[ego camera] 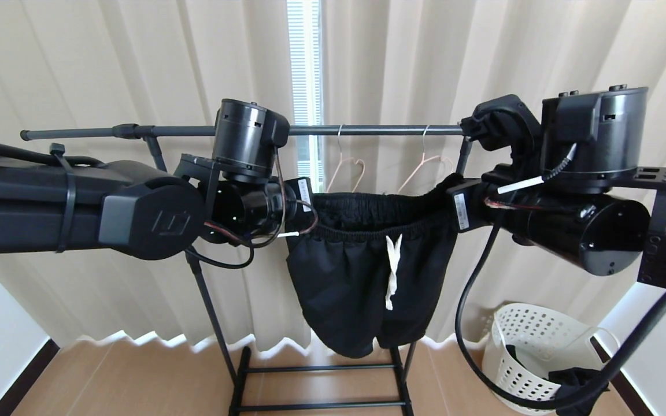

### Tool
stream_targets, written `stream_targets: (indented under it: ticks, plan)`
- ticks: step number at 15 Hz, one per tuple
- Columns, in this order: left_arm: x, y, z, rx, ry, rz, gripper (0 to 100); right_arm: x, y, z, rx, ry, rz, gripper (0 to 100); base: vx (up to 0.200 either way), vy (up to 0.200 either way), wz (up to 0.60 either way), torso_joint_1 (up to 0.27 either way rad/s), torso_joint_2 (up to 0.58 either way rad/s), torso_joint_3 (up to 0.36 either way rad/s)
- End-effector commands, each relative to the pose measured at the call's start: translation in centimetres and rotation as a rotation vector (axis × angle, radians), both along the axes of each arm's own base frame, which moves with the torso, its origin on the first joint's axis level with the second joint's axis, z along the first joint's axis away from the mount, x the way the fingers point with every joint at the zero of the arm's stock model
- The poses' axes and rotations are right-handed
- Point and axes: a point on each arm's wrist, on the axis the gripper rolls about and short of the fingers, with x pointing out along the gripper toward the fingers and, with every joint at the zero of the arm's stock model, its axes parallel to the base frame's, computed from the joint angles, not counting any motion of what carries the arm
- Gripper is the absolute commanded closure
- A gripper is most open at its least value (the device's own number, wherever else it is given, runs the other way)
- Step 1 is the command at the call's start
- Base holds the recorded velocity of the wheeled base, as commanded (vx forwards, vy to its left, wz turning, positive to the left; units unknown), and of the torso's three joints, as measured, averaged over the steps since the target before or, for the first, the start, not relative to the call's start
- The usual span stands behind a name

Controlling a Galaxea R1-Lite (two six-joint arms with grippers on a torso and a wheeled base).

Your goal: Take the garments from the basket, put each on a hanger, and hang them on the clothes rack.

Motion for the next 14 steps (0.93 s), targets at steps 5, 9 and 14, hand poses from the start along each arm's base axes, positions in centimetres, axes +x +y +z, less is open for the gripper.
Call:
stream_targets:
  ticks: [5, 9, 14]
  plan:
    - [-1.4, -0.3, 1.1, -0.092, -0.049, 0.023, 100, -1.1, 0.5, -2.7, -0.109, 0.07, 0.046, 100, 0.0, 0.0, 0.0, 0.0, 0.0, 0.0]
    - [-3.1, -0.8, 2.3, -0.131, -0.069, -0.006, 100, -1.7, 0.1, -4.1, -0.218, 0.108, 0.078, 0, 0.0, 0.0, 0.0, 0.0, 0.0, 0.0]
    - [-3.7, -0.5, 3.4, -0.187, -0.096, 0.002, 100, -3.3, -0.9, -5.5, -0.331, 0.152, 0.259, 0, 0.0, 0.0, 0.0, 0.0, 0.0, 0.0]
